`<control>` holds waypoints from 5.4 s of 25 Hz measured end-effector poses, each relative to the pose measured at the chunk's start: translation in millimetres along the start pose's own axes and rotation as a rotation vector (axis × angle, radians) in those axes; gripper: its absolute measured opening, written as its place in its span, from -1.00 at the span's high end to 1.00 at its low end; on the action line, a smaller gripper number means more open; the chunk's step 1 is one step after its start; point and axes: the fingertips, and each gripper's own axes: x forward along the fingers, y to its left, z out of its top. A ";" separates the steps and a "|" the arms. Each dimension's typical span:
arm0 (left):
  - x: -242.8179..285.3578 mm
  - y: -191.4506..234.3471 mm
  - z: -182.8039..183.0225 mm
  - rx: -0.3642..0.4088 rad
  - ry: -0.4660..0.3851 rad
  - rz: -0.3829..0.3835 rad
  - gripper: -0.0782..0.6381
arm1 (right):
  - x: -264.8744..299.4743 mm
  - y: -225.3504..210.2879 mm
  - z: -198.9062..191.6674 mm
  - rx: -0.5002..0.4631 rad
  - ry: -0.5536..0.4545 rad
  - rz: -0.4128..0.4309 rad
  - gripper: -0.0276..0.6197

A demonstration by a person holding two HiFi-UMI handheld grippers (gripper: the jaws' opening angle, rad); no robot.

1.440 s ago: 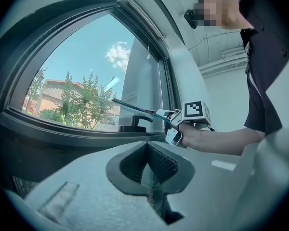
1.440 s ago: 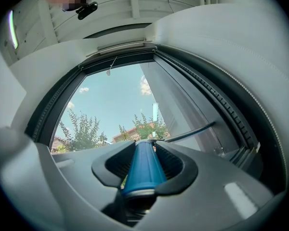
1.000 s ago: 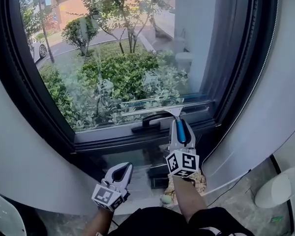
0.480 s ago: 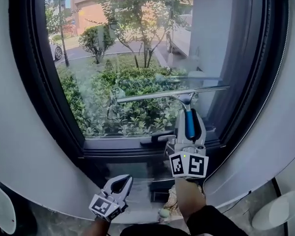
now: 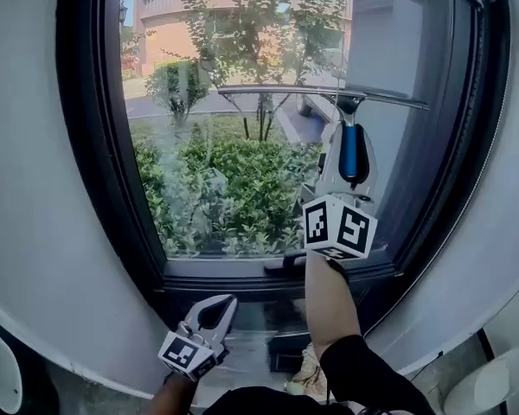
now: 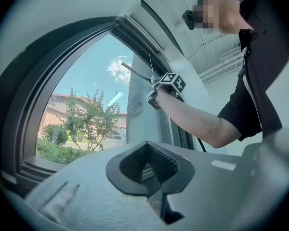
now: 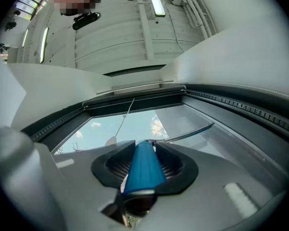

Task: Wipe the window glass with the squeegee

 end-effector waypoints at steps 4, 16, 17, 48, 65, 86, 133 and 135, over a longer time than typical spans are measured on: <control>3.9 4.1 7.0 0.014 -0.018 -0.004 0.78 | 21.5 14.2 14.3 -0.010 -0.056 0.004 0.51; -0.1 8.4 5.7 0.022 -0.021 0.024 0.78 | 45.8 18.8 15.9 0.016 -0.062 0.001 0.51; -0.2 7.8 5.8 0.021 -0.021 0.024 0.78 | 45.4 19.5 15.6 0.011 -0.061 0.000 0.51; 2.2 -11.5 -3.2 0.008 0.000 -0.011 0.78 | 7.9 2.6 -1.7 -0.006 0.007 -0.022 0.51; -7.1 -18.1 -15.7 -0.041 0.024 -0.003 0.78 | -14.9 -4.7 -12.0 0.002 0.050 -0.030 0.51; -6.0 -30.8 -18.4 -0.032 0.031 -0.034 0.78 | -50.5 -5.9 -31.7 0.000 0.110 -0.042 0.51; -6.4 -42.4 -36.3 -0.036 0.067 -0.065 0.78 | -122.7 -12.0 -73.7 -0.012 0.253 -0.058 0.50; -6.3 -43.8 -36.2 -0.038 0.065 -0.069 0.78 | -124.2 -12.2 -73.8 -0.013 0.258 -0.058 0.50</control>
